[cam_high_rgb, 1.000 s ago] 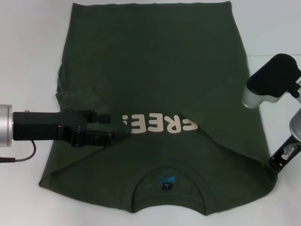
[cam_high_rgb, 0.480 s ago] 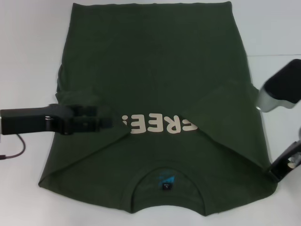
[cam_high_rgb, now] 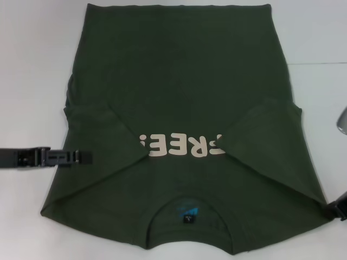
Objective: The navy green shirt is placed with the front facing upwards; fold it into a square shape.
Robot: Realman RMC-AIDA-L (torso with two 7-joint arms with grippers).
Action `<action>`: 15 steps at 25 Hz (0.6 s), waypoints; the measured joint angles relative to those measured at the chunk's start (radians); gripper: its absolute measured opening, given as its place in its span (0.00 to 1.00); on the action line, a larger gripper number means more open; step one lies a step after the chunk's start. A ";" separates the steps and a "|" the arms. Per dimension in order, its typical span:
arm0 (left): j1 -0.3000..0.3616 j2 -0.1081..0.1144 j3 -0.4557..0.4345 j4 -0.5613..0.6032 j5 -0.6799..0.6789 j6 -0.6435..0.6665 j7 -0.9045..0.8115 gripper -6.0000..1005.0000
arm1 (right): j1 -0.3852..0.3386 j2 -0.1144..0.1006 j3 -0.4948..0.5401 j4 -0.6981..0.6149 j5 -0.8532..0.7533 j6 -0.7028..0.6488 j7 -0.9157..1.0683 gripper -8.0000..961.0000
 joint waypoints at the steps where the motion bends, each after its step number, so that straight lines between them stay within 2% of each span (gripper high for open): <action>1: 0.000 0.000 0.000 0.003 0.012 0.005 -0.018 0.89 | -0.009 0.000 0.012 -0.003 0.002 -0.002 -0.007 0.05; 9: 0.000 0.001 -0.012 0.062 0.099 0.013 -0.150 0.89 | -0.044 0.000 0.090 -0.011 0.005 -0.004 -0.052 0.05; 15: -0.001 0.001 -0.006 0.059 0.123 0.012 -0.174 0.89 | -0.045 0.003 0.111 -0.006 0.032 0.012 -0.067 0.05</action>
